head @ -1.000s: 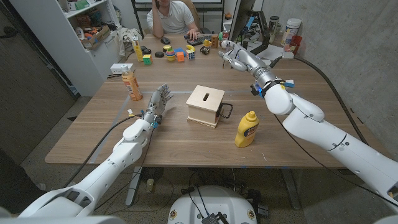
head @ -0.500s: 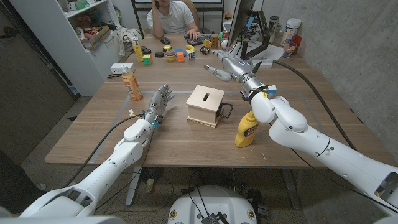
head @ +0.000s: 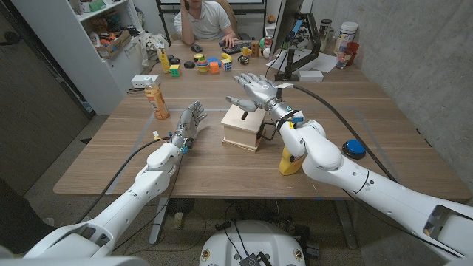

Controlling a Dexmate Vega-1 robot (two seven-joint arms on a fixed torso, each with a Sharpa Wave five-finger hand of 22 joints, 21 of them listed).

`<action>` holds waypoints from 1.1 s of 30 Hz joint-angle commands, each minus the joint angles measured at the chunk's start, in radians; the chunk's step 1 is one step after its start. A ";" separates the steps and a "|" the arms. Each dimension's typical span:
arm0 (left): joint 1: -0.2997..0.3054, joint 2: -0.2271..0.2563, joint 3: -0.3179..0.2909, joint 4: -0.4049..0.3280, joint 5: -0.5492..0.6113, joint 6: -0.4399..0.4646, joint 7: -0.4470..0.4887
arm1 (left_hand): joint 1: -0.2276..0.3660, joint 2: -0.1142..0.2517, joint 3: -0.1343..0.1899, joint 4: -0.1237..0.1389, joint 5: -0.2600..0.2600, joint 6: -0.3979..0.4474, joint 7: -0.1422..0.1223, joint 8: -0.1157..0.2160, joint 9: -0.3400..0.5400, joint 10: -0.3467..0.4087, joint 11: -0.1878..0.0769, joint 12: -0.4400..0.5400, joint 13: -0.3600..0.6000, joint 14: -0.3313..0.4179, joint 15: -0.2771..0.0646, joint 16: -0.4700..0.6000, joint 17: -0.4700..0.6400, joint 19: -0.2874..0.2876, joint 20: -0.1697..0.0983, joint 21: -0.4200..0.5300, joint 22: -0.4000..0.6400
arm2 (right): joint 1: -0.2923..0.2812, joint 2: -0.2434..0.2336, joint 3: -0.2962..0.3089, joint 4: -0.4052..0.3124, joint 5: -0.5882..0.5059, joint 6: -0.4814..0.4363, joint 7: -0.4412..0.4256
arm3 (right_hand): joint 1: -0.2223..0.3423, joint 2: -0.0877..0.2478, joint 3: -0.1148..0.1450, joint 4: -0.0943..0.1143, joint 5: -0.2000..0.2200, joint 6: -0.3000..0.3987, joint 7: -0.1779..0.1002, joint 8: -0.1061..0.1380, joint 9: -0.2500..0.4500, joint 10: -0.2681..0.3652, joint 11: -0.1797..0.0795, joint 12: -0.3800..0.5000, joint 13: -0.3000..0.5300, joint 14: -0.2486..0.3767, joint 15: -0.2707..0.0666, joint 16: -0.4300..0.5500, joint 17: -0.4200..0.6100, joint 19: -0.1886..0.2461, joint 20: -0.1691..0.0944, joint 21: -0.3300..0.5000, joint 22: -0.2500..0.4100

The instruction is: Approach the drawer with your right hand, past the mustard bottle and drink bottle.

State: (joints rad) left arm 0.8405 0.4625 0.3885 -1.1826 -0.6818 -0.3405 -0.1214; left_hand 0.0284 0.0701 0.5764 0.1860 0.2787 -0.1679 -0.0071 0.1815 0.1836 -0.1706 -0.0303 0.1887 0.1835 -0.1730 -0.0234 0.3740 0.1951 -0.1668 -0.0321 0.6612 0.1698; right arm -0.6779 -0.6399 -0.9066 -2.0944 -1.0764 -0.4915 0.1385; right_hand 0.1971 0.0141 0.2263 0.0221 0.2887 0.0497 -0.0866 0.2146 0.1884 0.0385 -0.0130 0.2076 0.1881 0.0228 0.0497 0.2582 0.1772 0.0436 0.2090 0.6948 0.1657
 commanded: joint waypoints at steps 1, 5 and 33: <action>-0.007 -0.006 -0.001 0.023 -0.006 -0.003 -0.010 | -0.003 0.120 0.010 0.000 -0.002 -0.075 0.000 0.005 0.004 -0.113 -0.001 0.003 0.002 -0.148 0.003 0.005 0.003 -0.068 -0.058 -0.005 0.005 | 0.013 0.062 -0.031 0.052 -0.143 0.091 0.147 | 0.005 -0.014 -0.008 0.001 0.004 0.019 -0.001 0.006 0.002 0.031 0.002 0.009 0.004 0.029 -0.002 0.000 -0.001 0.029 0.000 -0.005 0.003; -0.013 -0.012 -0.001 0.040 -0.007 -0.009 -0.017 | -0.003 0.120 0.010 0.000 -0.002 -0.075 0.000 0.005 0.004 -0.112 -0.001 0.003 0.002 -0.148 0.002 0.005 0.003 -0.067 -0.059 -0.006 0.005 | 0.023 0.070 -0.029 0.063 -0.131 0.139 0.208 | 0.011 -0.009 -0.008 -0.001 0.008 -0.002 -0.003 -0.006 0.002 0.024 -0.002 0.003 0.004 0.035 -0.003 -0.004 -0.001 0.055 -0.001 -0.006 0.004; -0.075 -0.047 0.009 0.156 -0.006 -0.028 -0.070 | -0.003 0.120 0.012 -0.001 -0.003 -0.075 0.001 0.005 0.004 -0.112 -0.002 0.002 0.002 -0.146 0.002 0.007 0.002 -0.063 -0.058 -0.016 0.005 | 0.063 0.124 -0.033 0.162 -0.147 0.192 0.320 | -0.086 -0.033 -0.076 0.054 0.000 -0.005 -0.014 -0.012 0.005 -0.019 -0.001 -0.014 0.007 -0.020 0.012 -0.039 0.007 0.021 0.008 -0.098 0.002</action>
State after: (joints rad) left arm 0.7887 0.4281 0.3918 -1.0684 -0.6891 -0.3622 -0.1715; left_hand 0.0284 0.0701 0.5805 0.1819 0.2787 -0.1679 -0.0072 0.1815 0.1836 -0.1706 -0.0303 0.1887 0.1835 -0.1730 -0.0234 0.3739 0.1954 -0.1668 -0.0321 0.6463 0.1697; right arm -0.6232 -0.5280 -0.9375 -1.9572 -1.2134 -0.3059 0.4431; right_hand 0.1175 -0.0168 0.1555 0.0765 0.2882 0.0398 -0.1000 0.1934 0.1883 0.0191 -0.0160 0.1916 0.1933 0.0015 0.0587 0.2196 0.1794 0.0683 0.2161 0.6003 0.1655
